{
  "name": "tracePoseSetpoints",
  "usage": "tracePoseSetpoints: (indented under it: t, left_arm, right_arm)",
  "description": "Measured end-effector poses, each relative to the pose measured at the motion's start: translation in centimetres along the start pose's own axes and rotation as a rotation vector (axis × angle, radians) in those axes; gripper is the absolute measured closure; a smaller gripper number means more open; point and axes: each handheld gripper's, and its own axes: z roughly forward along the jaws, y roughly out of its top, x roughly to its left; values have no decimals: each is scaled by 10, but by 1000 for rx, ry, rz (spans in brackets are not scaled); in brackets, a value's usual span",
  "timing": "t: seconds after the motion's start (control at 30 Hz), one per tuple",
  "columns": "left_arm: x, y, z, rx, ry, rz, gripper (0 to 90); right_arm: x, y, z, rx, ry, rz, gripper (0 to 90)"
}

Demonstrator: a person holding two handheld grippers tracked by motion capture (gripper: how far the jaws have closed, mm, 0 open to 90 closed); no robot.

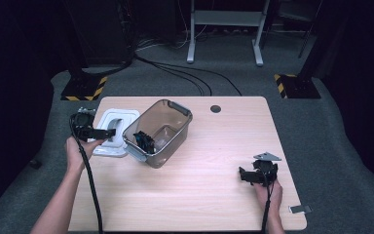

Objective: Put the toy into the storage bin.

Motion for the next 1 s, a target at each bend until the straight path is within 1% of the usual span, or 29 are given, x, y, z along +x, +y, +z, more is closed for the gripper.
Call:
tracePoseSetpoints:
  t: [0.03,0.1,0.23,0.3,0.33,0.37,0.47,0.53,0.57,0.6,0.67,0.7,0.73,0.8,0.83,0.87,0.93,0.97,1.0]
  left_arm:
    - [2,0,5,-2,6,-15,9]
    - [6,-1,15,7,14,-27,10]
    - [10,-1,31,15,31,-43,25]
    - [11,-1,38,21,50,-45,41]
    - [13,-1,41,19,50,-45,58]
    - [13,-1,43,20,57,-45,79]
    - [16,-2,53,23,71,-48,142]
    - [17,-2,58,29,76,-52,156]
    - [18,-3,61,36,80,-59,156]
    - [19,-3,64,48,80,-65,161]
    - [21,-5,71,62,74,-79,195]
    - [21,-6,74,65,73,-96,210]
    - [23,-7,76,69,77,-101,232]
    - [24,-9,79,70,70,-118,264]
    - [25,-10,81,68,75,-122,280]
    - [25,-10,82,63,83,-122,297]
    - [25,-11,85,56,85,-121,345]
    - [25,-11,86,54,90,-118,357]
    - [25,-11,87,44,88,-111,377]
  right_arm:
    - [0,0,0,-1,1,3,63]
    - [0,0,0,-2,1,3,64]
    - [0,0,0,-1,1,0,63]
    - [0,0,0,0,0,0,63]
    - [1,0,0,-2,1,7,63]
    - [0,0,0,0,0,-1,63]
    - [0,0,0,0,0,3,63]
    - [1,0,0,-2,1,7,63]
    - [0,0,0,-1,1,-1,64]
    - [0,0,0,-3,2,7,64]
    - [0,0,0,-1,1,0,63]
    - [0,0,0,0,0,0,63]
    - [0,0,0,0,0,0,64]
    - [0,0,0,-2,1,6,64]
    - [1,0,0,-3,1,7,63]
    - [0,0,0,0,0,0,63]
    - [0,0,0,-1,1,0,63]
    - [1,0,0,-2,1,7,64]
    - [0,0,0,-1,1,-1,64]
